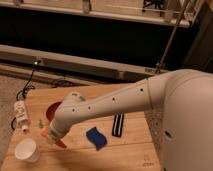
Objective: Place the pepper in the ceramic cup
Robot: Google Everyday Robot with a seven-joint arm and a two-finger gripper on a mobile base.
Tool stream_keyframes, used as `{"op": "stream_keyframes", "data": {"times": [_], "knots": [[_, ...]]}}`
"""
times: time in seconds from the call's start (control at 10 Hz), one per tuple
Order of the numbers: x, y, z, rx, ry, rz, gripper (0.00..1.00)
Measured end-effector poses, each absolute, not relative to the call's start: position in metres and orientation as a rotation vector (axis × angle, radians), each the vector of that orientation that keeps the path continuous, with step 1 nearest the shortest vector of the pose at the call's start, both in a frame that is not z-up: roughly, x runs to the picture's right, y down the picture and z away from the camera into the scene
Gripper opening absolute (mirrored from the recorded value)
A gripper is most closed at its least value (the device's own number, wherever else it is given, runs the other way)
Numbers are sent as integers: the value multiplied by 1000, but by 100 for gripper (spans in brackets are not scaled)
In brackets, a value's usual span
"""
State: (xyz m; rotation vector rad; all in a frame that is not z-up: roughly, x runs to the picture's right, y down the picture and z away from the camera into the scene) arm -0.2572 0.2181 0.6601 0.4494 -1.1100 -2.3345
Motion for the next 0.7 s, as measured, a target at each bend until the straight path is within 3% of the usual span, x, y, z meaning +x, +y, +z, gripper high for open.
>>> {"op": "stream_keyframes", "data": {"times": [0.4, 0.7], "knots": [[-262, 169, 647, 549, -1062, -2360, 0], [-274, 171, 643, 582, -1124, -2345, 0]]}}
